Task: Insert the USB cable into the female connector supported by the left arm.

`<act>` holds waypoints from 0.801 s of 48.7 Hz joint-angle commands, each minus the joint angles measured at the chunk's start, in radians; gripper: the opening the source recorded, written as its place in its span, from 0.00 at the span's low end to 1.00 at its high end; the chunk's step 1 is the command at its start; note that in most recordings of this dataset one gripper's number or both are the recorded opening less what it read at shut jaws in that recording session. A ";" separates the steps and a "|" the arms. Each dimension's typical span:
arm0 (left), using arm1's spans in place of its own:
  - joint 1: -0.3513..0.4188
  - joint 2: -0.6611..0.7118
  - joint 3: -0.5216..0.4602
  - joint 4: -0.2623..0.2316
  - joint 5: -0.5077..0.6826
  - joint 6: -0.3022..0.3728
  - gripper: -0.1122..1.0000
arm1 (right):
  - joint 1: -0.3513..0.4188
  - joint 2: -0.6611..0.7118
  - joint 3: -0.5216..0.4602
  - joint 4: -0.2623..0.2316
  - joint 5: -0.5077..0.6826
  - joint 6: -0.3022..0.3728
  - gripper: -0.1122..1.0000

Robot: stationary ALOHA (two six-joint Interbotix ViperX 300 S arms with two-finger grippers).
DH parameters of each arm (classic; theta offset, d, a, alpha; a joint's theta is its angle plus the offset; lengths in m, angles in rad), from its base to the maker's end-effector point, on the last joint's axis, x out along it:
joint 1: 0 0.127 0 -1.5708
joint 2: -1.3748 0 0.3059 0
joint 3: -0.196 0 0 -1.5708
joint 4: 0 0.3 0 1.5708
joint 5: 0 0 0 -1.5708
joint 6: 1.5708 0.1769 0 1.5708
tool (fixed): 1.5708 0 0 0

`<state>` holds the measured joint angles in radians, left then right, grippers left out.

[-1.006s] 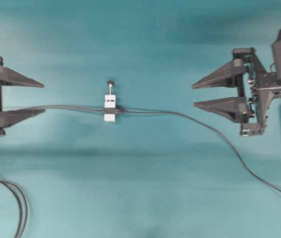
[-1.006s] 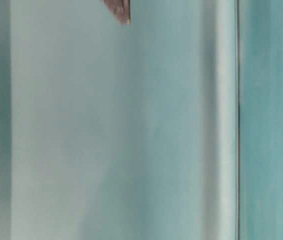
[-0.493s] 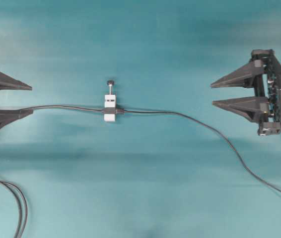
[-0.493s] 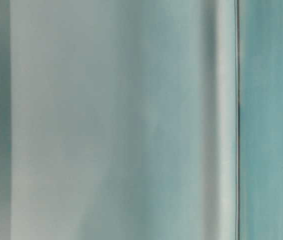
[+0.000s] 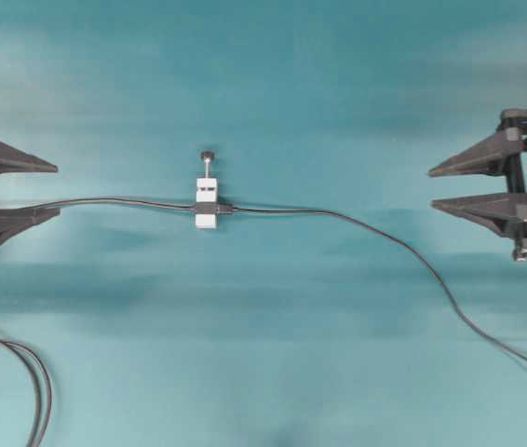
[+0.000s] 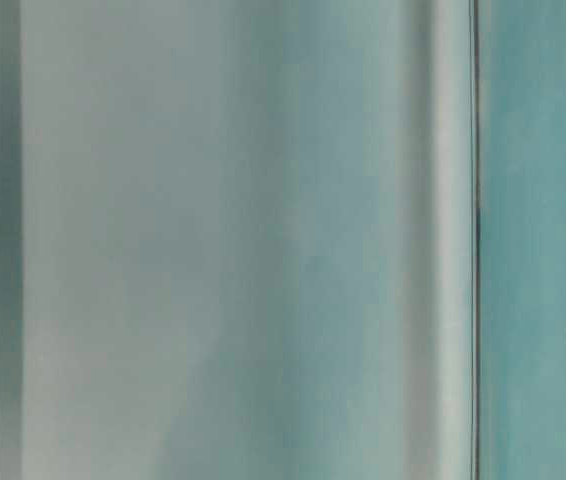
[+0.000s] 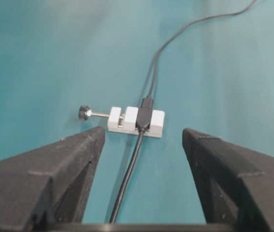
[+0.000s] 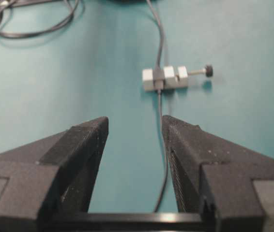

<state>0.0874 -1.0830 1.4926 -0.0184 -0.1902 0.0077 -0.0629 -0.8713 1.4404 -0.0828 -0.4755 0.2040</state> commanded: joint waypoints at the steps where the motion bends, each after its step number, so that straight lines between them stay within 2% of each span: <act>1: -0.002 0.005 -0.008 0.014 -0.011 0.017 0.79 | -0.003 -0.051 0.008 -0.021 0.021 -0.011 0.58; 7: -0.002 0.005 0.006 0.015 -0.011 0.048 0.79 | -0.003 -0.138 0.026 -0.126 0.074 -0.043 0.58; 12: 0.000 0.005 0.017 0.015 -0.011 0.049 0.78 | -0.005 -0.207 0.032 -0.176 0.153 -0.057 0.58; 25: -0.002 0.003 0.072 0.015 -0.021 0.054 0.79 | -0.003 -0.261 0.035 -0.179 0.387 -0.025 0.58; 39: -0.003 -0.003 0.075 0.017 -0.021 0.054 0.79 | -0.003 -0.261 0.057 -0.179 0.419 0.000 0.58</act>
<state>0.0874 -1.0907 1.5800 -0.0046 -0.2040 0.0506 -0.0644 -1.1367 1.5079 -0.2592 -0.0552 0.2025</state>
